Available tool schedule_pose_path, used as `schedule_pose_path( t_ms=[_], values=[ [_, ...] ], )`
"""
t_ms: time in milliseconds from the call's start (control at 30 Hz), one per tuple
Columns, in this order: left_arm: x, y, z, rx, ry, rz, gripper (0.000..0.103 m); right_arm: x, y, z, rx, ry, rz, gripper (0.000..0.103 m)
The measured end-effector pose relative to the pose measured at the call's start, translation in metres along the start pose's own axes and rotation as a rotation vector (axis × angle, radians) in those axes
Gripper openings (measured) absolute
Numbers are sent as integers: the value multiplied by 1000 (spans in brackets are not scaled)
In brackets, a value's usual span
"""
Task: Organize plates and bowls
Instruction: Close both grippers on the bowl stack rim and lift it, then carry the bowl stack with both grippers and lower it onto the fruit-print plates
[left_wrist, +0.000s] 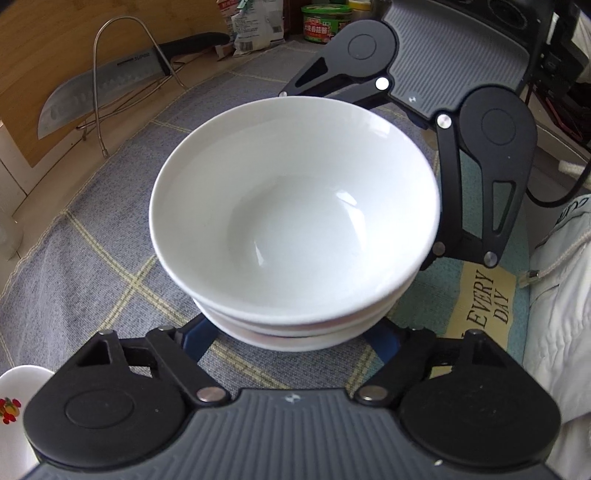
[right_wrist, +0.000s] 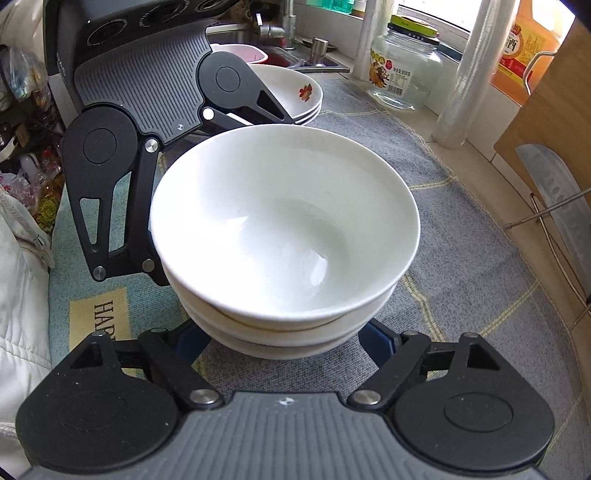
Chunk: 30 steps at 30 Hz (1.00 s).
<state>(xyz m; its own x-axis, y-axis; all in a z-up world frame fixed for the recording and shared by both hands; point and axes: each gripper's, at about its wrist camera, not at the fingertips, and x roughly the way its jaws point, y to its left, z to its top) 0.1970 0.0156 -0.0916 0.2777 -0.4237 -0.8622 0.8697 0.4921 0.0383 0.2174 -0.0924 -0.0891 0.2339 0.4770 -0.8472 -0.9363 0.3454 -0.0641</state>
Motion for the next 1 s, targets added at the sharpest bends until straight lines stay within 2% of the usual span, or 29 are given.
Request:
schedule_pose_path(
  t_ms=[300, 333, 1000],
  values=[
    [-5, 6, 0, 25, -33, -31, 82, 1, 1, 4, -32, 11, 19, 84],
    [-6, 7, 1, 26, -41, -38, 80, 1, 1, 3, -32, 11, 19, 84],
    [-5, 6, 3, 59, -31, -55, 81, -2, 1, 4, -19, 23, 3, 83]
  ],
)
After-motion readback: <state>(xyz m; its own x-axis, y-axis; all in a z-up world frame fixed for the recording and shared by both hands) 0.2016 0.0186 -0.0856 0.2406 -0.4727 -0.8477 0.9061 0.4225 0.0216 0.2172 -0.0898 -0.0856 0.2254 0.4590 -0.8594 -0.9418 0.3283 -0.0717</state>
